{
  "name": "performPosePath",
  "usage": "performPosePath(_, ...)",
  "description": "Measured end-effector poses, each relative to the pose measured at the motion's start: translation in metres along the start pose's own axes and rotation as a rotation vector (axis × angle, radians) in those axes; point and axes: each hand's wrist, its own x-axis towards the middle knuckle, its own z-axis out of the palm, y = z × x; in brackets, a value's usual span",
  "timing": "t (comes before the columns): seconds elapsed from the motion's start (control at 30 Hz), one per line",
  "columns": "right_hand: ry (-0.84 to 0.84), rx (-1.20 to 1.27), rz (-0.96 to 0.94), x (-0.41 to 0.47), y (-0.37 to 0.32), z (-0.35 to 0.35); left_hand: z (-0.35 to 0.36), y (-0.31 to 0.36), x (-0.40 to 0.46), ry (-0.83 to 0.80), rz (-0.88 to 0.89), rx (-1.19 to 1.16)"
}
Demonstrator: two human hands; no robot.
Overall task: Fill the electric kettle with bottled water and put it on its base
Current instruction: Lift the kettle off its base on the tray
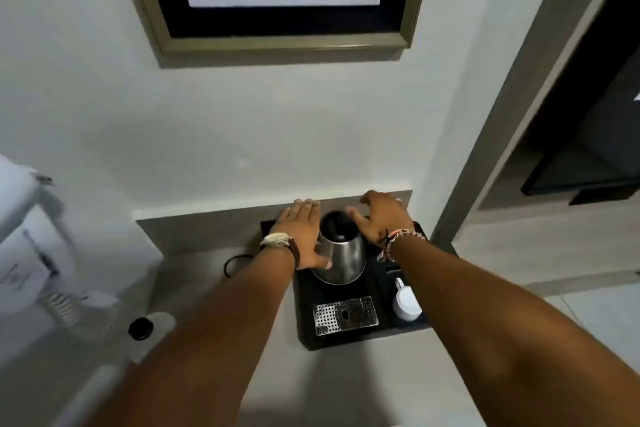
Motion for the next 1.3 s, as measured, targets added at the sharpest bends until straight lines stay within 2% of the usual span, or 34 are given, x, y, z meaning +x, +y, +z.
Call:
performPosePath(0.07, -0.023, -0.025, 0.030, 0.007, 0.007, 0.019, 0.014, 0.003, 0.009, -0.071, -0.034, 0.006)
performPosePath(0.2, -0.026, -0.115, 0.052, 0.012, 0.009, 0.050, 0.042, 0.003, 0.018, -0.090, -0.098, 0.009)
performPosePath(0.3, -0.024, -0.074, 0.128, 0.019, 0.015, 0.060, 0.053, 0.002, 0.022, -0.067, -0.127, -0.048)
performPosePath(0.5, -0.033, -0.065, 0.111, 0.027, 0.015, 0.063, 0.059, 0.001, 0.026, -0.035, -0.122, -0.110)
performPosePath(0.7, 0.066, 0.209, 0.100, 0.029, 0.027, 0.056, 0.061, -0.001, 0.027, -0.028, -0.123, -0.141)
performPosePath(1.0, 0.157, 0.484, 0.242, 0.028, 0.041, 0.068, 0.066, -0.005, 0.033, 0.031, -0.143, -0.323)
performPosePath(1.3, 0.183, 0.531, 0.208, 0.019, 0.012, 0.054, 0.043, -0.016, 0.006, 0.092, -0.164, -0.341)
